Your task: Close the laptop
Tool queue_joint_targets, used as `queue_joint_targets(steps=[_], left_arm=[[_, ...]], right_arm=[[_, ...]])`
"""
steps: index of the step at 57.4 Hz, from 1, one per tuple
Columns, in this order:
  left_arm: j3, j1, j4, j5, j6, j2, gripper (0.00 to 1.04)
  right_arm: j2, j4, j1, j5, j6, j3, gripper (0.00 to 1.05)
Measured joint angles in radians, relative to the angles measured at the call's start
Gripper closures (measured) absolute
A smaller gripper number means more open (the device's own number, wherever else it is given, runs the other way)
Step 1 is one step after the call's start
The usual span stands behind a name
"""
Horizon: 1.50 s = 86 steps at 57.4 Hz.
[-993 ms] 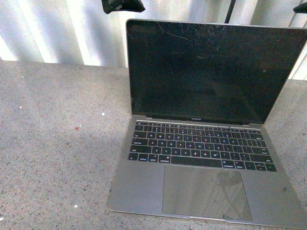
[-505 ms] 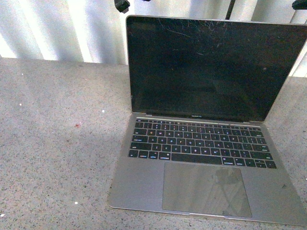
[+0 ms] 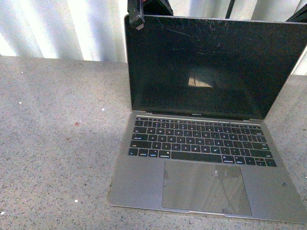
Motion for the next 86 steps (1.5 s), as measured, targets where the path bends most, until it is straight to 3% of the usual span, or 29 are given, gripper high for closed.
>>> queue_joint_targets(steps=[10, 21, 57, 86], left_arm=[[0.042, -0.007, -0.084, 0.035, 0.022, 0.014, 1.01], [0.047, -0.017, -0.076, 0.034, 0.033, 0.021, 1.01], [0.036, -0.019, -0.041, 0.006, 0.06, 0.028, 1.01], [-0.058, -0.028, -0.063, 0.003, 0.144, -0.025, 1.01]], right_arm=[[0.011, -0.099, 0.003, -0.045, 0.01, 0.049, 1.02], [0.014, -0.264, 0.025, -0.064, -0.008, 0.072, 1.02], [0.016, -0.258, 0.039, -0.051, -0.019, 0.077, 1.02], [0.013, -0.341, 0.05, -0.008, -0.072, 0.023, 1.02]])
